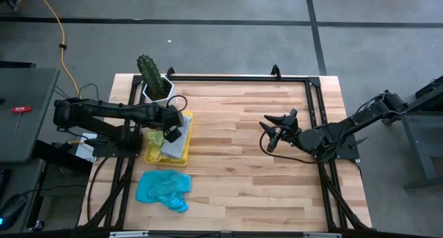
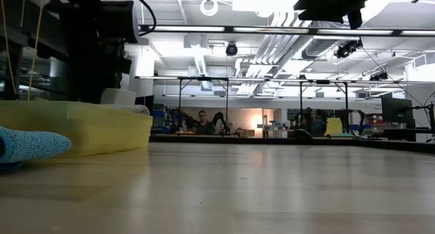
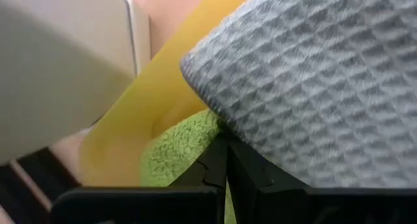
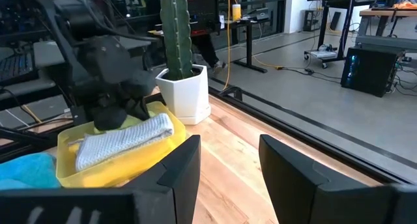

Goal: Fold microfiber towels
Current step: Put the folded green microfiber towel into the yellow bin

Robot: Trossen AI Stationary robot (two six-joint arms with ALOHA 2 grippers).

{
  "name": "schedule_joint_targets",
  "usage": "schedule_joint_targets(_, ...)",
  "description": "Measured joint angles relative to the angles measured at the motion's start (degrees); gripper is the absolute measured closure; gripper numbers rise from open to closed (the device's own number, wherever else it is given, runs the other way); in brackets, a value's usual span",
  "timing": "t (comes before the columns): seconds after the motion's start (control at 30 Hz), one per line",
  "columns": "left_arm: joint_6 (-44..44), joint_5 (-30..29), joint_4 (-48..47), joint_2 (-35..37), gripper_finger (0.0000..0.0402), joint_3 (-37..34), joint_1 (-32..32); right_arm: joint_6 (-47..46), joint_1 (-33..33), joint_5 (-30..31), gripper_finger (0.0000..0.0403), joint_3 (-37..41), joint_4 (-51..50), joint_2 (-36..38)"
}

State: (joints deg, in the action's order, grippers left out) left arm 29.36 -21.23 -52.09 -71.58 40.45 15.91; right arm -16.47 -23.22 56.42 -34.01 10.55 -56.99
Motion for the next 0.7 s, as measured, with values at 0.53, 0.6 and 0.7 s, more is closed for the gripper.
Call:
schedule_joint_targets(0.53, -5.3, -0.3, -0.2, 2.4, 0.0402, 6.9, -0.6, 0.4, 0.0, 0.0, 0.0254, 0.0, 0.0, 0.0)
schedule_joint_targets(0.6, -4.0, 0.1, -3.9, 4.6, 0.0401, 8.4, -2.6, 0.4, 0.0, 0.0, 0.0254, 0.0, -0.1, 0.0)
schedule_joint_targets(0.7, -0.2, 2.6, -11.0, 7.7, 0.0401, 9.1, -6.4, 0.4, 0.0, 0.0, 0.0254, 0.0, -0.1, 0.0)
